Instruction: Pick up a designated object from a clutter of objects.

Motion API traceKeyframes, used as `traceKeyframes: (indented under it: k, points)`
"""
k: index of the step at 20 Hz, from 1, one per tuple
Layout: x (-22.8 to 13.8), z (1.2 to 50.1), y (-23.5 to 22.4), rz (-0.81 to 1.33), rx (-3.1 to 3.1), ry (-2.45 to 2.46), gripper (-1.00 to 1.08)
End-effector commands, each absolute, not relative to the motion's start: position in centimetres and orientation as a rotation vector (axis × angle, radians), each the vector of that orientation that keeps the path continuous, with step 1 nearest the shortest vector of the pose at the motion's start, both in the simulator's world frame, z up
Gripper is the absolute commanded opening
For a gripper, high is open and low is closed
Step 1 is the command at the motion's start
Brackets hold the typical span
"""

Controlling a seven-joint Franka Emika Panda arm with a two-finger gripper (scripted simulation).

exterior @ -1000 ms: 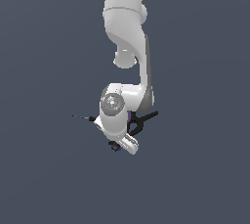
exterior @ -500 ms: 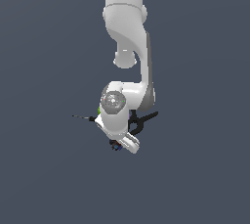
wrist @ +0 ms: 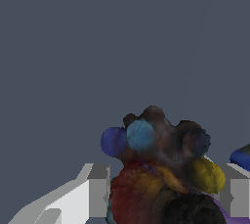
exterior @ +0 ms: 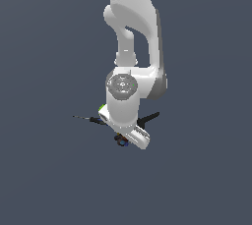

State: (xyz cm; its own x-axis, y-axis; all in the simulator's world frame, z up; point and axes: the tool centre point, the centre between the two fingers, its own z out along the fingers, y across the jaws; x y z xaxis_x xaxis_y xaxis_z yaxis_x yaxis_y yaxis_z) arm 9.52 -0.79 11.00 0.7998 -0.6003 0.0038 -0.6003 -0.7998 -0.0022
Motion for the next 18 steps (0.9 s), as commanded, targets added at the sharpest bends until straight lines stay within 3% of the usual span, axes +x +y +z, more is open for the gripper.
traceKeyframes:
  k: [1, 18]
  points:
    - [9.7, 13.6, 0.1, -0.01, -2.979, 0.993, -1.0]
    - [10.7, 32.6, 7.0, -0.005, -2.981, 0.994, -1.0]
